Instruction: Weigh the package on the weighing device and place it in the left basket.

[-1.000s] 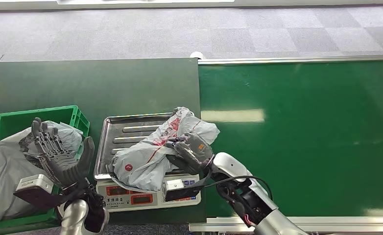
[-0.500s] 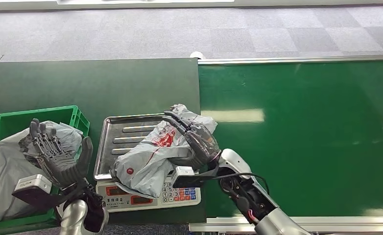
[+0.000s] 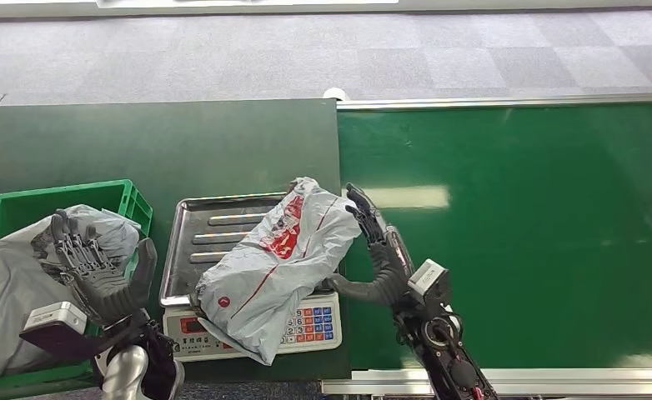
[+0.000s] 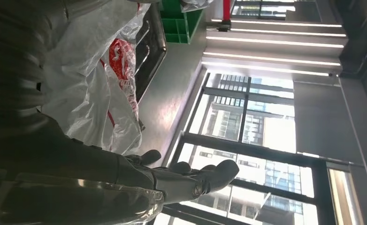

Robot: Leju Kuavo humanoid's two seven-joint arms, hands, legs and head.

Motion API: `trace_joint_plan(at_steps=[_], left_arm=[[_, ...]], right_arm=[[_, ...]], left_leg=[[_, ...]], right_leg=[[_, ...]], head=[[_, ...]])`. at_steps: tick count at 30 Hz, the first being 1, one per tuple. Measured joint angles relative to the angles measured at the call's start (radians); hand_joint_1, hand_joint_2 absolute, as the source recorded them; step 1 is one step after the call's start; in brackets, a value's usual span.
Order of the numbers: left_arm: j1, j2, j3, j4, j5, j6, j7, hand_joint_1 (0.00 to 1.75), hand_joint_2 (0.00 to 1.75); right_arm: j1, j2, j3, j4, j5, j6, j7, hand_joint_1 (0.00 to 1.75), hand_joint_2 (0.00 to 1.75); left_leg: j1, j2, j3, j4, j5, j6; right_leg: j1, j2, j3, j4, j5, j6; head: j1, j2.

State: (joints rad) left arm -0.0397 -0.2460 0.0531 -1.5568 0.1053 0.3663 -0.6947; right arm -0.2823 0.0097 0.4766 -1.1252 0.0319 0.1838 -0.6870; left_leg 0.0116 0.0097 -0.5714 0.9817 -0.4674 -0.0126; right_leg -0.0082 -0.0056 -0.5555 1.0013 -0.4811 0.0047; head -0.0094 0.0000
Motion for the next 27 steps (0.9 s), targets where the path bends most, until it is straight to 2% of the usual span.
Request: trace_joint_plan(at_steps=[5,14,20,27], left_arm=[[0.025,0.001,0.005,-0.011,0.001,0.002,0.0,0.0,1.75],[0.051,0.02,-0.029,-0.006,-0.049,-0.025,0.001,0.0,1.75],[0.055,0.038,-0.065,0.007,-0.081,-0.063,0.023,0.0,1.75],[0.046,0.058,-0.122,0.029,-0.218,-0.156,0.086,0.0,1.75]], right_arm=[[0.105,-0.015,-0.093,-0.11,-0.042,0.011,0.026,0.0,1.75],[0.261,-0.025,-0.273,-0.232,-0.04,-0.05,0.038,0.0,1.75],[0.304,-0.017,-0.347,-0.27,-0.036,-0.073,0.048,0.0,1.75],[0.319,0.005,-0.416,-0.294,0.023,-0.1,0.074,0.0,1.75]], left_leg=[[0.0,0.0,0.0,0.0,0.0,0.0],[0.0,0.0,0.0,0.0,0.0,0.0],[0.0,0.0,0.0,0.0,0.0,0.0],[0.0,0.001,0.001,0.0,0.0,0.0]], right_leg=[[0.0,0.0,0.0,0.0,0.0,0.0],[0.0,0.0,0.0,0.0,0.0,0.0],[0.0,0.0,0.0,0.0,0.0,0.0],[0.0,0.0,0.0,0.0,0.0,0.0]], head=[[0.0,0.0],[0.0,0.0],[0.0,0.0],[0.0,0.0]])
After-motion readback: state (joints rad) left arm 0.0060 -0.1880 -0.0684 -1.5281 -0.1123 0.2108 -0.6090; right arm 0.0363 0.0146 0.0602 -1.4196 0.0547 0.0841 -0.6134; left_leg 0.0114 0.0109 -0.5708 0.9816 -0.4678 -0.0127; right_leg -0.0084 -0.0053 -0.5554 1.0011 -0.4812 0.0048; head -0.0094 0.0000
